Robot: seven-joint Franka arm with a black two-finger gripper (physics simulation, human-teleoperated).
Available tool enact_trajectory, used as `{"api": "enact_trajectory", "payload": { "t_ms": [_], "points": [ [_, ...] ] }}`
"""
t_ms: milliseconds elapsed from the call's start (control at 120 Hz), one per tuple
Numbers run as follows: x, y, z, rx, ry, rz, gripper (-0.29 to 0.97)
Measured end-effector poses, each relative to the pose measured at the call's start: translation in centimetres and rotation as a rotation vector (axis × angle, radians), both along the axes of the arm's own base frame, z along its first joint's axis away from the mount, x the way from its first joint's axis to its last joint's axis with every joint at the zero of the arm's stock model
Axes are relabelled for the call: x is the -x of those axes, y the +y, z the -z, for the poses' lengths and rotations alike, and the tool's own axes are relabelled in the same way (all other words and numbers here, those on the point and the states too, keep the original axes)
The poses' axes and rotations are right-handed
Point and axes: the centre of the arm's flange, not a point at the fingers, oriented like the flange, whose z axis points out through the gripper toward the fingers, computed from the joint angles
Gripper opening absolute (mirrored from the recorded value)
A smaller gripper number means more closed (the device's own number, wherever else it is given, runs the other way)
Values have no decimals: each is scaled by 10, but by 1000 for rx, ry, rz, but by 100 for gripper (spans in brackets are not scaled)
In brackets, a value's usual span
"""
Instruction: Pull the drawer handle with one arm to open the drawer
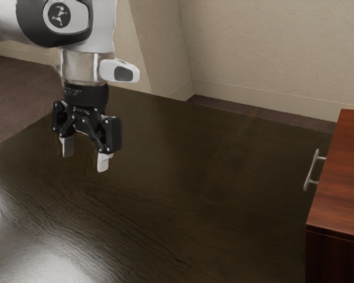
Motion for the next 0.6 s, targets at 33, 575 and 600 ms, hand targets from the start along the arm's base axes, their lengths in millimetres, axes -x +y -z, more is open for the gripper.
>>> {"api": "enact_trajectory", "payload": {
  "t_ms": [33, 575, 600],
  "points": [
    [-13, 0, 5, -5, -69, -5, 68],
    [-114, -61, 39, 252, -533, -89, 68],
    [-125, -53, 47, 296, -548, -129, 68]
  ]
}}
